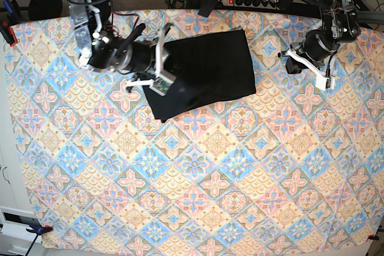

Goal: Fold the T-shirt properly
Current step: 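Fold the held end over toward the left gripper with the right gripper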

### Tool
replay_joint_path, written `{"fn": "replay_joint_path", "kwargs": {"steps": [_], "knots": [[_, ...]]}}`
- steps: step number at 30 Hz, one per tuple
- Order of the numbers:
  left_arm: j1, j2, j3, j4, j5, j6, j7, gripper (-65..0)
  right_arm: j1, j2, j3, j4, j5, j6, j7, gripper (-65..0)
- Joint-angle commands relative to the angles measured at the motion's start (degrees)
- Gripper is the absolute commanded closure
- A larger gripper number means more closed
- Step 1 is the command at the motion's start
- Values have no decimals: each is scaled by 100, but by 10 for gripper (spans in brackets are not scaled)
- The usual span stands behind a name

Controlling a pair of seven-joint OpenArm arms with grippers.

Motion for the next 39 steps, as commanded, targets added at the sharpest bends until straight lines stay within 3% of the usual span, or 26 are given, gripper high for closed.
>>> {"fn": "replay_joint_path", "kwargs": {"steps": [1, 11, 18, 26, 31, 39], "knots": [[27, -54, -34, 89, -62, -25, -84, -22, 150, -68, -81, 109, 86, 17, 141, -6], [186, 201, -34, 97, -62, -25, -93, -22, 722, -138, -1013, 117, -810, 17, 168, -7], [186, 219, -25, -79, -53, -16, -102, -21, 1152, -288, -1206, 100, -828, 17, 168, -7], [317, 219, 133, -316, -44, -16, -603, -21, 1601, -428, -1540, 100, -828, 17, 176, -7], [317, 219, 195, -316, -44, -16, -603, -21, 1636, -455, -2129, 65, -854, 17, 176, -10], [317, 228, 195, -316, -53, -7, -603, -21, 1812, -560, -3386, -428, -2296, 17, 185, -201]]}}
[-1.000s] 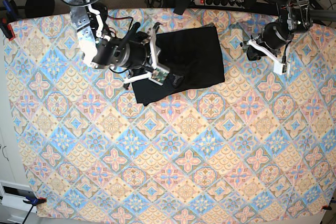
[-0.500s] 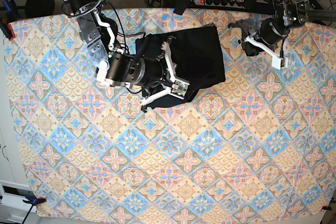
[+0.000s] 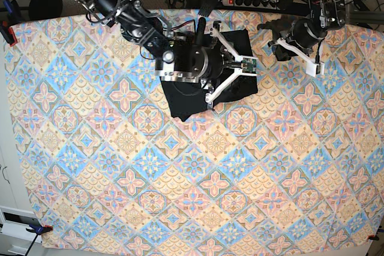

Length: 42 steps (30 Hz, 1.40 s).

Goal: Fold the T-shirt properly
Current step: 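Fold the held end over toward the left gripper with the right gripper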

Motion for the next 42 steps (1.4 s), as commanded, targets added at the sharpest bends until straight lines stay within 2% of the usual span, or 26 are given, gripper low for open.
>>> {"fn": "replay_joint_path", "kwargs": {"steps": [1, 5, 11, 14, 15, 18, 22, 30, 37, 42], "knots": [[0, -61, -28, 78, -62, -29, -82, -21, 85, -23, -51, 33, -94, -5, 72, -213], [0, -61, -28, 78, -97, -29, -82, -21, 85, -14, 1, 68, -191, -5, 256, -217], [97, 27, -28, 165, -97, -47, -82, -20, 50, 39, 933, 534, -173, -5, 265, -217], [229, 124, -28, 614, -62, -55, -82, -20, 6, 514, 1223, 666, -147, -5, 265, -217], [264, 124, -28, 772, -62, -55, -82, -20, -126, 558, 1267, 675, -67, -5, 265, -217], [247, 133, -28, 878, -71, -55, -65, -20, -451, 540, 1628, 754, 240, -5, 274, -217], [229, 133, -28, 878, -62, -55, -56, -21, -451, 558, 1935, 763, 759, -5, 476, -217], [229, 133, -28, 878, -88, -55, -38, -21, -319, 575, 2744, 719, 776, -5, 511, -217], [229, 133, -28, 878, -88, -55, -38, -21, -328, 575, 3984, 701, 785, -5, 511, -217], [238, 133, -28, 878, -79, -55, -38, -21, -99, 575, 4089, 543, 785, -5, 511, -216]]}}
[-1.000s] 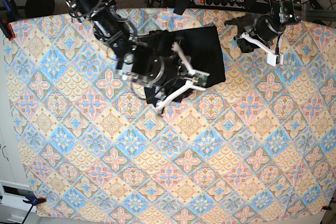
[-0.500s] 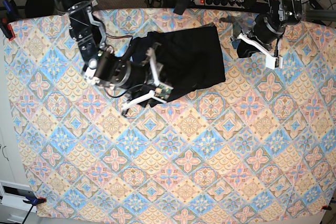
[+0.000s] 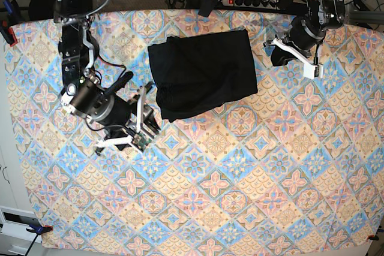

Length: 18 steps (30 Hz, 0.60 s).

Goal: Fold the T-shirt properly
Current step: 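Fold the held end over toward the left gripper with the right gripper, then release the right gripper and regrasp the folded bundle's edge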

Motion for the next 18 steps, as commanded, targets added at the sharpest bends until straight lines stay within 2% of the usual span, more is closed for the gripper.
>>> {"fn": "replay_joint_path", "kwargs": {"steps": [1, 6, 11, 15, 18], "knots": [[13, -42, -30, 93, -69, -18, -82, -21, 89, 44, 15, -69, -15, -29, 67, -216], [13, -42, -30, 93, -77, -18, -82, -21, 106, 9, -477, -790, -24, -29, 120, -175], [13, -42, -30, 93, -77, -18, -82, -21, 282, 9, -969, -1432, -32, -29, 533, -136], [13, -42, -30, 93, -77, -18, -82, -21, 335, 35, -1515, -1335, -15, -29, 533, -119], [13, -42, -30, 93, -77, -18, -91, -21, 335, 44, -2130, -826, -15, -29, 270, -117]]}}
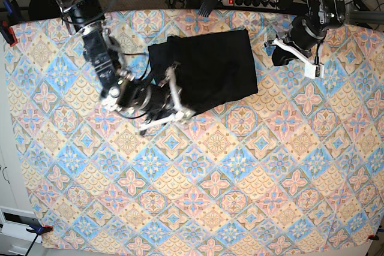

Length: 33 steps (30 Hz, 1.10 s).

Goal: Fold the T-shirt properly
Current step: 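Release the right gripper and regrasp the folded bundle's edge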

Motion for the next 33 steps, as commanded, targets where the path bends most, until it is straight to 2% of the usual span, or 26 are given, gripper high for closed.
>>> {"fn": "replay_joint_path", "kwargs": {"steps": [1, 6, 11, 17, 20, 24, 30, 33], "knots": [[13, -42, -26, 93, -75, -34, -93, -21, 121, -41, -236, 358, 140, -5, 79, -117], [13, -42, -26, 93, -75, -34, -84, -21, 129, -41, -1221, 868, 140, -5, -123, -117], [13, -69, -26, 93, -49, -34, -84, -21, 77, -41, -1291, 1184, 140, -5, -114, -117], [65, -42, 0, 392, -321, -34, -76, -21, -222, -41, -25, 1211, 140, -5, -53, -117], [127, -69, 352, 629, -726, -34, 74, -21, -222, -41, 748, 1158, 149, -5, -9, -117], [127, -51, 651, 691, -858, -34, 232, -21, -222, -50, 1847, 1052, 158, -5, -27, -125], [101, -33, 1038, 743, -866, -16, 215, -21, -266, -41, 2595, 1035, 158, -5, -422, -239], [101, 125, 1152, 787, -858, -7, 206, -31, -275, 38, 2647, 1026, 316, -5, -589, -240]]}}
